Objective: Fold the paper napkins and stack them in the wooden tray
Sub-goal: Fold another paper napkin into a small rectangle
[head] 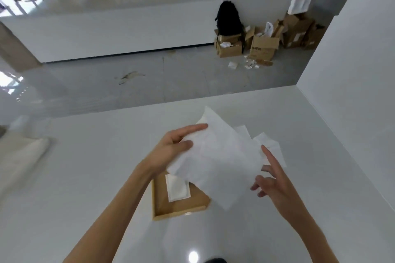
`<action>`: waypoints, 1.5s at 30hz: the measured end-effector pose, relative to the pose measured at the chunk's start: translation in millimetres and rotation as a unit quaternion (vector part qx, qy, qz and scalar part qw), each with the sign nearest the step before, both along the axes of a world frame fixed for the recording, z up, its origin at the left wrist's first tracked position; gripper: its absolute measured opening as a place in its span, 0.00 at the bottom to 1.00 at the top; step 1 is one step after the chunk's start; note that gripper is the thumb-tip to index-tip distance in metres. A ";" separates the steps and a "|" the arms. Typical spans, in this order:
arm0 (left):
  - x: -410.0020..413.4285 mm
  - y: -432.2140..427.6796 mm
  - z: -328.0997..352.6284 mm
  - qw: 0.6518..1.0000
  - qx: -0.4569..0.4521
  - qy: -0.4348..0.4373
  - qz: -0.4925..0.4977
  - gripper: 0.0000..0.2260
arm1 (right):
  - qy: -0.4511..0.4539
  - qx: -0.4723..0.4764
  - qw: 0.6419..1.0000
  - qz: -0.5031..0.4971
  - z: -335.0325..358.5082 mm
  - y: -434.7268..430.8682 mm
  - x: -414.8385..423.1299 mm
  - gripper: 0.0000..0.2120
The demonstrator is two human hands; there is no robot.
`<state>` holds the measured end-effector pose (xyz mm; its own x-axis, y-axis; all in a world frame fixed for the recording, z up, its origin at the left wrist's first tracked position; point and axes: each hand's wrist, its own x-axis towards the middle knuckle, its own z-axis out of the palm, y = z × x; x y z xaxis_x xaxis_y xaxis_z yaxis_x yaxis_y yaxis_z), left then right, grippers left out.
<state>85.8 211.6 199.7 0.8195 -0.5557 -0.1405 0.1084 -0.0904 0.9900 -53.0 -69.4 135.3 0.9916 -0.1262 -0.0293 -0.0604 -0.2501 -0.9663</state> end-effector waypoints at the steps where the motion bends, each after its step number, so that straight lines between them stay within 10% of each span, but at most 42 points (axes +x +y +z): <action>1: 4.9 3.3 24.6 0.999 -0.003 -0.030 -0.030 0.24 | -0.001 -0.023 1.000 -0.005 11.4 -0.8 4.2 0.35; 7: 28.2 13.0 144.9 0.968 0.077 -0.159 -0.180 0.22 | -0.069 0.041 0.992 0.093 102.7 34.3 85.7 0.52; 11: 43.4 36.8 178.0 0.949 0.107 -0.179 -0.236 0.24 | -0.107 0.097 0.983 0.111 143.3 68.1 125.9 0.40; 14: 49.7 58.7 172.5 0.978 -0.113 -0.096 -0.149 0.24 | -0.151 0.113 0.978 0.090 158.3 94.4 142.9 0.23; 18: 26.0 64.0 102.8 0.921 -0.366 0.118 0.065 0.25 | -0.166 0.143 0.976 0.009 155.9 109.4 155.8 0.14; 22: -6.9 48.5 41.9 0.933 -0.308 0.167 0.079 0.41 | -0.134 0.119 0.983 -0.041 134.4 97.6 148.4 0.11; 27: -4.6 22.9 54.5 0.978 -0.105 0.064 0.170 0.17 | -0.081 0.072 0.993 -0.049 126.5 73.7 132.3 0.10; 45: 10.5 15.2 67.9 0.969 -0.107 0.029 0.222 0.11 | 0.045 0.144 0.979 0.134 147.2 14.4 148.2 0.11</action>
